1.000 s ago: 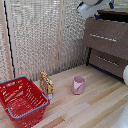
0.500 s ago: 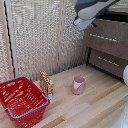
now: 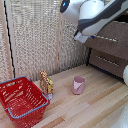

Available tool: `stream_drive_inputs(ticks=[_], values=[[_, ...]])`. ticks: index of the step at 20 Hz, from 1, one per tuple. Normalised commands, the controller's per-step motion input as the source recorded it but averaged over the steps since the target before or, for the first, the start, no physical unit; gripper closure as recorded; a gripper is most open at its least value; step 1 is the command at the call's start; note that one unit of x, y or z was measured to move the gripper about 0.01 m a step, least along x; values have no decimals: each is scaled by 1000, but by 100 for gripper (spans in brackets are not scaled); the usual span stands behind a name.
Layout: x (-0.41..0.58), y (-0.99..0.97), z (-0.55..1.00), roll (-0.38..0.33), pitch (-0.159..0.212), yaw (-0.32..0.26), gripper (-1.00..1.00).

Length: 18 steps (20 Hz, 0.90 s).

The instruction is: Transport the gripper mindfully toward the orange-red bowl and clasp it to elevate with ease. Ensure your robot's arm aligns efficiently with the top drawer's opening. Carefully slide the orange-red bowl into the designated spot with precision. After confirmation, withdraw the gripper gently. Close the drawer smoothly by transitioning the gripper to its handle.

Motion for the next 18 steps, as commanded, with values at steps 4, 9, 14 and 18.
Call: stream_drive_inputs(ticks=[4, 9, 14, 18], values=[[141, -369, -76, -1, 82, 224, -100], [22, -651, 232, 97, 6, 143, -100], [58, -514, 16, 60, 0, 131, -100], [0, -489, 0, 65, 0, 164, 100]])
